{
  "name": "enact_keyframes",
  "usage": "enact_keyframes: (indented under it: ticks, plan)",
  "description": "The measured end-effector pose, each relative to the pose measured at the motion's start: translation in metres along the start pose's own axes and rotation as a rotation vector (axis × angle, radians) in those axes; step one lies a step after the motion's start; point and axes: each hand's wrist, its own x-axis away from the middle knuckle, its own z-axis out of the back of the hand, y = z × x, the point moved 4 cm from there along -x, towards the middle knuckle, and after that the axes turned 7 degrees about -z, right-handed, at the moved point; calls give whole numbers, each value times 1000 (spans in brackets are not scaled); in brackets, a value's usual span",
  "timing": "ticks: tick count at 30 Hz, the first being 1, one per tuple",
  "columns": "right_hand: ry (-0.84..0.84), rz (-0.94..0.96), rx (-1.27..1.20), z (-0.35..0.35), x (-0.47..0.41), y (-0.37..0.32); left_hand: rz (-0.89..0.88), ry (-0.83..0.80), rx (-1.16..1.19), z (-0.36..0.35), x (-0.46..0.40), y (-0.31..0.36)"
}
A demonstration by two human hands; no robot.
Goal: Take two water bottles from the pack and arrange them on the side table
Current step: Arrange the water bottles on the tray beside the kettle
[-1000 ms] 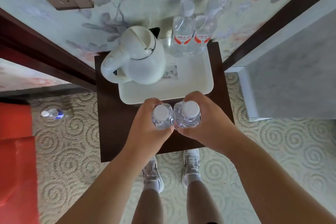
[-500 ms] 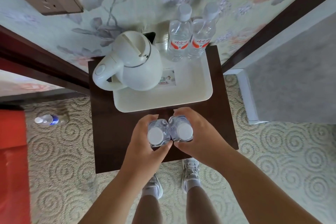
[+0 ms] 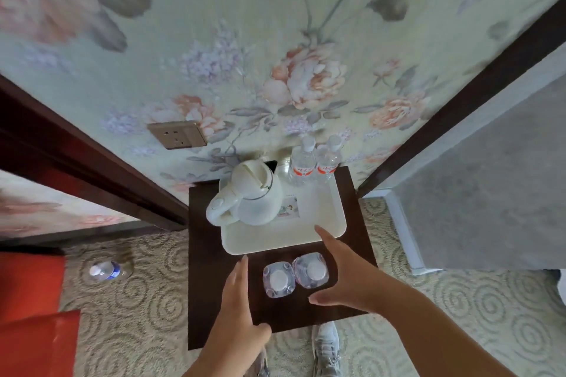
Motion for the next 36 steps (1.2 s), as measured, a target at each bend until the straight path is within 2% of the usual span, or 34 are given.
enact_keyframes:
  ticks: [4,8,11,14,17,21,26,31,36]
  plan:
    - [182,-31,8,48,18,-28,13,225,77,60,4,21]
    - [466,-59,55,120,4,-71,-121,326,-93,99,-39,94]
    - [556,-96,170,159,-22,-97,-231,357,-292,96,-92,163]
    - [582,-102,339,179,-59,-110,-303,352,-460,78,-150,211]
    - [565,-87,532,184,-94,-112,-332,288,-650,53,-198,230]
    - [506,-61,673,182,-128,-99,-317,187,-819,24,-241,228]
    - [451,-55,713,174,-144,-89,-319,185,-930,13,-257,214]
    - [460,1,671,176,-131,-96,-336,231,-917,17,-251,213]
    - [532,79,598,184,-71,-126,-372,299,-786,43,-193,234]
